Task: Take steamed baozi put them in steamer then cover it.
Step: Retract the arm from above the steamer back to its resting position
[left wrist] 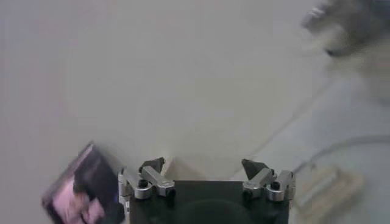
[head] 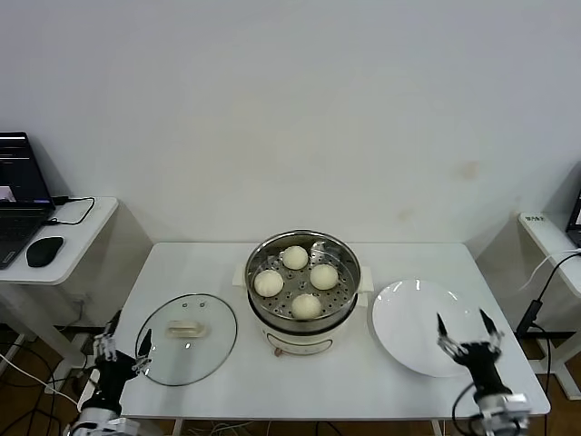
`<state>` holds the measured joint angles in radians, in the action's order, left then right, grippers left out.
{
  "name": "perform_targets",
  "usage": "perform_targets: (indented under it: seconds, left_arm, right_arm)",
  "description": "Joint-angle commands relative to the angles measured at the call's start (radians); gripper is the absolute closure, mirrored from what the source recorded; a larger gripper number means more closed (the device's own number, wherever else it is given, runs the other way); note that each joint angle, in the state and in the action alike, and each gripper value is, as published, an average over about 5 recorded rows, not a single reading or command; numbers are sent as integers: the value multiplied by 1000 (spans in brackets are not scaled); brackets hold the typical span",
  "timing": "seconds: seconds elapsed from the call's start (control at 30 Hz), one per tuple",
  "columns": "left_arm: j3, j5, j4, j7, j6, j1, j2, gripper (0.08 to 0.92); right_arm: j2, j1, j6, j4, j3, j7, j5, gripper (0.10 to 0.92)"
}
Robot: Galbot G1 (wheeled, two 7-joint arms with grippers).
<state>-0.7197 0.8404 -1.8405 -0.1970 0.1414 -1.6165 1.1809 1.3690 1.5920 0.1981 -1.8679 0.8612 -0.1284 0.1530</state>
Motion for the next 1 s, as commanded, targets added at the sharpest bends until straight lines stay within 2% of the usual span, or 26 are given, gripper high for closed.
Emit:
perform_targets:
  seconds: [0.03,0.37,1.0]
  left_arm:
    - [96,567,164,-13,-15,95,-39,177]
    - [163,564,224,-20,-16,184,-28,177]
    - [209,511,384,-18,-11,357,-42,177]
  right_arm:
    - [135,142,53,-13,134,62,-78,203]
    - [160,150,69,-7,149,71,-105,203]
    - [189,151,89,20,150,70,-146,203]
